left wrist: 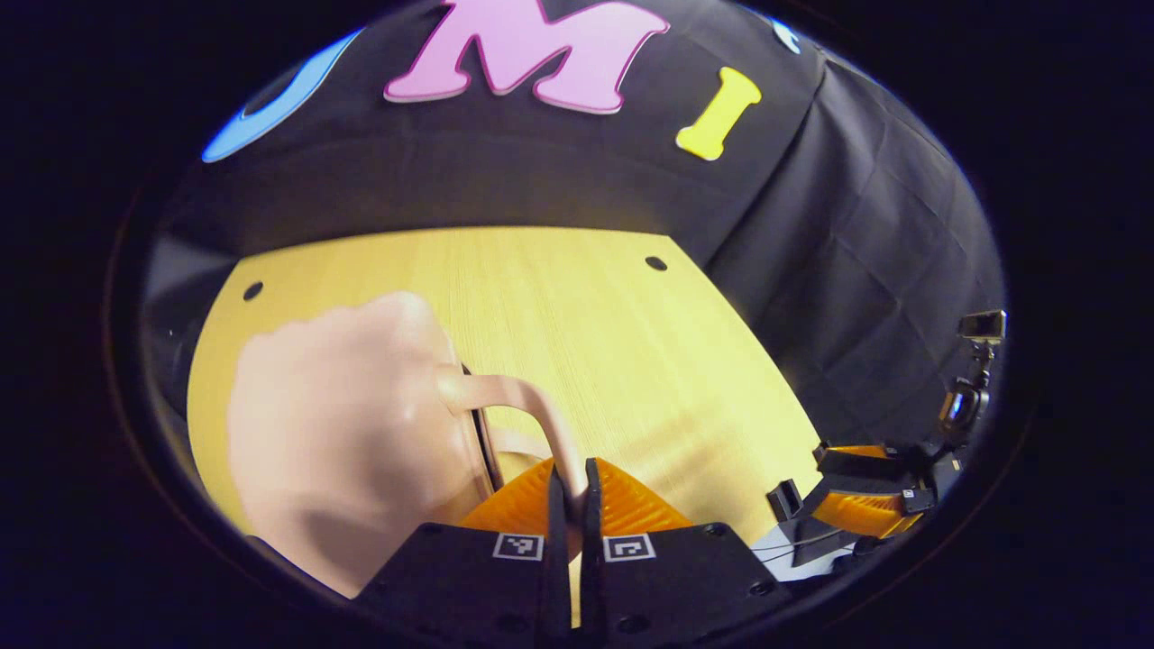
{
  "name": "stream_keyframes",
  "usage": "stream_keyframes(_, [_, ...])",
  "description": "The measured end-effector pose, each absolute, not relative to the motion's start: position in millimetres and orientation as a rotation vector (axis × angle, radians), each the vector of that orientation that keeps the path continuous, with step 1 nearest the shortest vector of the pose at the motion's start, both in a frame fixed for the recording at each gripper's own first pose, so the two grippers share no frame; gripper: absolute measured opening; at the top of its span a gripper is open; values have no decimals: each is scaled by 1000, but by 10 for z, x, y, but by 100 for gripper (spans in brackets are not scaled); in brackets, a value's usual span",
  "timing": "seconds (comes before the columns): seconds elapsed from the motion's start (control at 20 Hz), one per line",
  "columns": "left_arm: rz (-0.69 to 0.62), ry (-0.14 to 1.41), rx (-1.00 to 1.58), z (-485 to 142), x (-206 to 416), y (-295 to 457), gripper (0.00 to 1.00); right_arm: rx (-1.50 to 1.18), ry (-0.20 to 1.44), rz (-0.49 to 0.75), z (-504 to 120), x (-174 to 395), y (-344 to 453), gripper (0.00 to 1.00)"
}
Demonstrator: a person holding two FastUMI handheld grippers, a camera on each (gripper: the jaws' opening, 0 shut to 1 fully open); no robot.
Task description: First open the suitcase, pack the skin care products into it, and then close the suitcase.
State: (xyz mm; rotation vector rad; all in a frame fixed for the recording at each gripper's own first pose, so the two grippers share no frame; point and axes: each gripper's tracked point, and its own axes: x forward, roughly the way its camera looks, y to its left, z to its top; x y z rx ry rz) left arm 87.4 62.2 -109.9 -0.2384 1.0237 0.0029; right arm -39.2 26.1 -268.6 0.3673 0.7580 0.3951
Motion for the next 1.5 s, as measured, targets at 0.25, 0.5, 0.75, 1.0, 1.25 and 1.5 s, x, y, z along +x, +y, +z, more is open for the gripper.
stream_keyframes(0.25, [59,1056,-48,-1259,873,700,18,330,745,355,-2724,-542,-163,97])
stream_keyframes(0.5, [187,846,87,-435,894,692,87,189,635,380,-2377,-268,-274,97])
stream_keyframes(0.75, [217,409,135,1352,843,482,98,38,318,334,-1053,335,-212,97])
stream_keyframes(1.0, [216,141,126,2434,369,349,97,73,67,240,95,425,59,98])
stream_keyframes(1.25, [309,83,74,2488,339,623,97,54,-75,215,547,313,299,97])
stream_keyframes(1.5, [331,55,-53,2478,371,598,96,65,-56,219,566,303,407,94])
